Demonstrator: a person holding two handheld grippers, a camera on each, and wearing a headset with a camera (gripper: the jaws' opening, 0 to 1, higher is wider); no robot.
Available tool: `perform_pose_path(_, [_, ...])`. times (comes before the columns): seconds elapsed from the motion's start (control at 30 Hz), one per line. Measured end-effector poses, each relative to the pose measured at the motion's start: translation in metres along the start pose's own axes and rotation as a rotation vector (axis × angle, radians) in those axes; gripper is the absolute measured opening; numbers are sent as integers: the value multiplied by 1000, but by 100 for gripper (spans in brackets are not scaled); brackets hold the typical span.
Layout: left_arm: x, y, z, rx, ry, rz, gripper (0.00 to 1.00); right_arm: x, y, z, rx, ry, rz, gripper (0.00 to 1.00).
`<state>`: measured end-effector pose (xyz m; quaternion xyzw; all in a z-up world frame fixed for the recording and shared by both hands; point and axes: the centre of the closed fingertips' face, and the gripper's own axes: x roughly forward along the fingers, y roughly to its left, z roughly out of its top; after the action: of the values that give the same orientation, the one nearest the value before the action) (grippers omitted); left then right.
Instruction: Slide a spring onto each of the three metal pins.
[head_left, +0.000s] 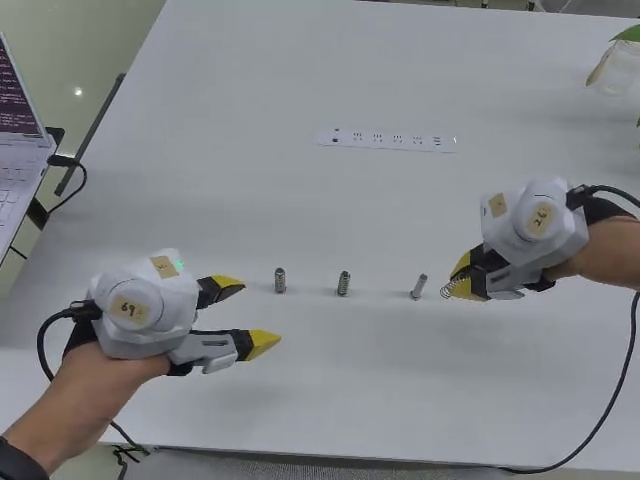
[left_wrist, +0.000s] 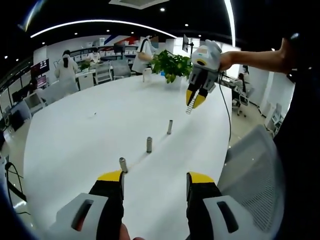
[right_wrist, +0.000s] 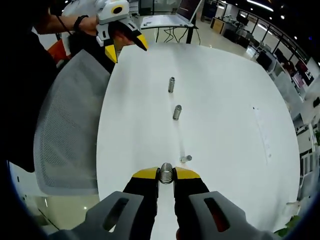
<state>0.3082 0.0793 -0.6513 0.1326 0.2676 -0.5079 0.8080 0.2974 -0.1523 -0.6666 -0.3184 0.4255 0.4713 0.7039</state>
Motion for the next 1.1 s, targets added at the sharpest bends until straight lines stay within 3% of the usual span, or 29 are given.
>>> perform_pose_path(0.43, [-18,11,-18,-53,8,61,54,11,-20,-7,15,25,-22,8])
perform_pose_path(1.1, [-24,15,-29,-83,15,79,69,30,-38,-6,12,48,-14,8])
